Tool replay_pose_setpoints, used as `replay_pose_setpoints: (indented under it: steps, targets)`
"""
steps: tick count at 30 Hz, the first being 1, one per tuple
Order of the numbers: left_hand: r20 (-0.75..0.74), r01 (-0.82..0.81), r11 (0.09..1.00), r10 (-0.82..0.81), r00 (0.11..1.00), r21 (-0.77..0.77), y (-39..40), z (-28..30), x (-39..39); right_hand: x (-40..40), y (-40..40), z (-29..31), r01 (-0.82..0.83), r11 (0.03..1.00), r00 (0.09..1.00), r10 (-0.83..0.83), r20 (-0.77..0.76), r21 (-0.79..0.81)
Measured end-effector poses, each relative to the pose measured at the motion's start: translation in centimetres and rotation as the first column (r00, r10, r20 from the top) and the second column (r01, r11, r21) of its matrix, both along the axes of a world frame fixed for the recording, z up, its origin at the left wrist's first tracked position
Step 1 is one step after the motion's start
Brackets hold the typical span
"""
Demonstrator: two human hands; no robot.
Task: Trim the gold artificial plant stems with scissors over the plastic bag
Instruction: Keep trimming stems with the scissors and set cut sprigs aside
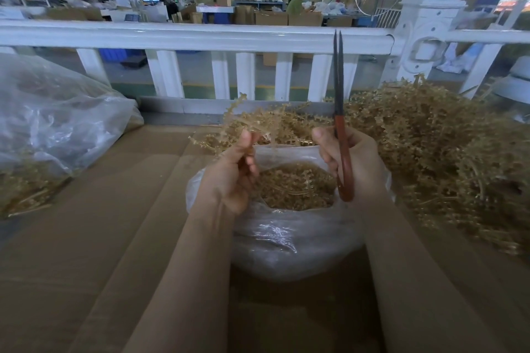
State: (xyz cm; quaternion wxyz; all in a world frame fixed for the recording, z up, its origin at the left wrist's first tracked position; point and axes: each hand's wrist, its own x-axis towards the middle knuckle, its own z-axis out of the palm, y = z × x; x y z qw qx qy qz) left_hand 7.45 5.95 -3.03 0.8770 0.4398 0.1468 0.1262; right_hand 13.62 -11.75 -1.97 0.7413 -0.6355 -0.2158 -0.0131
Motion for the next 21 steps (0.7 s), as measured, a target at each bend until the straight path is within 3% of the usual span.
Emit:
replay_pose_setpoints:
  steps: [9, 15, 21]
  targets:
    - [0.048, -0.135, 0.987, 0.131, 0.990, 0.093, -0.7, -0.1, 0.3, 0.6, 0.4, -0.7, -0.034, 0.958, 0.988, 0.074, 0.132, -0.284]
    - [0.135, -0.117, 0.993, 0.115, 0.984, 0.006, -0.4, 0.0, 0.4, 1.3, 0.9, -1.6, -0.004, 0.821, 0.964, 0.155, 0.217, -0.571]
    - [0.157, -0.146, 0.989, 0.140, 0.978, 0.027, -0.3, -0.1, 0.5, 1.6, 0.9, -2.1, 0.118, 0.722, 0.962, 0.087, 0.258, -0.682]
